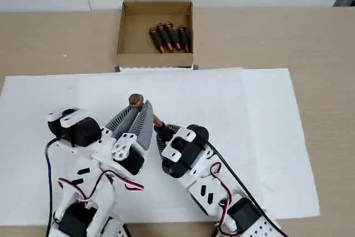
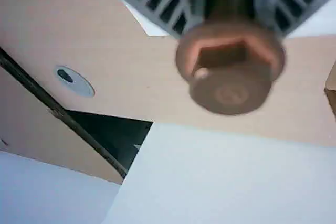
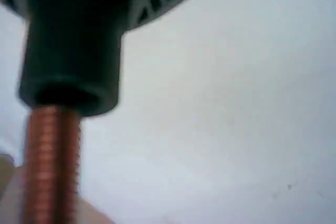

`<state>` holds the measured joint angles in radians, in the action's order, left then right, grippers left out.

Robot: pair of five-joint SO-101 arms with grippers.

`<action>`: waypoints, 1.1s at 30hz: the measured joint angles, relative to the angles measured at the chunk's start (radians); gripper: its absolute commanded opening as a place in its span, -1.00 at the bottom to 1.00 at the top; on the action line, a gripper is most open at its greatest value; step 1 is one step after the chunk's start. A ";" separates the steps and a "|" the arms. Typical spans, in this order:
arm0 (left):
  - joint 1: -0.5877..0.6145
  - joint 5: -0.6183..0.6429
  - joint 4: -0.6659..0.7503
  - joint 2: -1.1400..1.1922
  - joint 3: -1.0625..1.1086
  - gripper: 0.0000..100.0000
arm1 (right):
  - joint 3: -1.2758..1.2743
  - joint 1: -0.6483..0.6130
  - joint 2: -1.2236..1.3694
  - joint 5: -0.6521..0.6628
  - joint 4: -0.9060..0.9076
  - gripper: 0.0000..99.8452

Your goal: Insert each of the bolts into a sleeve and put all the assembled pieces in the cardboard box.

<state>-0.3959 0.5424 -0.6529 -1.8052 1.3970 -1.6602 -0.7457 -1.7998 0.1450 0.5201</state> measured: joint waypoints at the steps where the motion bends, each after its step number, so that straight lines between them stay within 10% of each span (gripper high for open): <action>1: 0.000 -0.003 0.000 0.000 0.000 -0.99 | 0.000 0.000 0.000 0.000 0.000 -0.99; 28: -0.153 -0.015 -0.239 -0.009 0.032 -0.98 | 0.000 -0.005 0.006 0.008 -0.057 -0.99; 33: -0.155 -0.057 -0.258 -0.011 0.031 -0.74 | -0.002 -0.005 0.006 0.008 -0.057 -0.99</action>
<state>-0.5508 0.4856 -0.9106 -1.8159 1.4277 -1.6617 -0.7503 -1.7937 0.1527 0.4634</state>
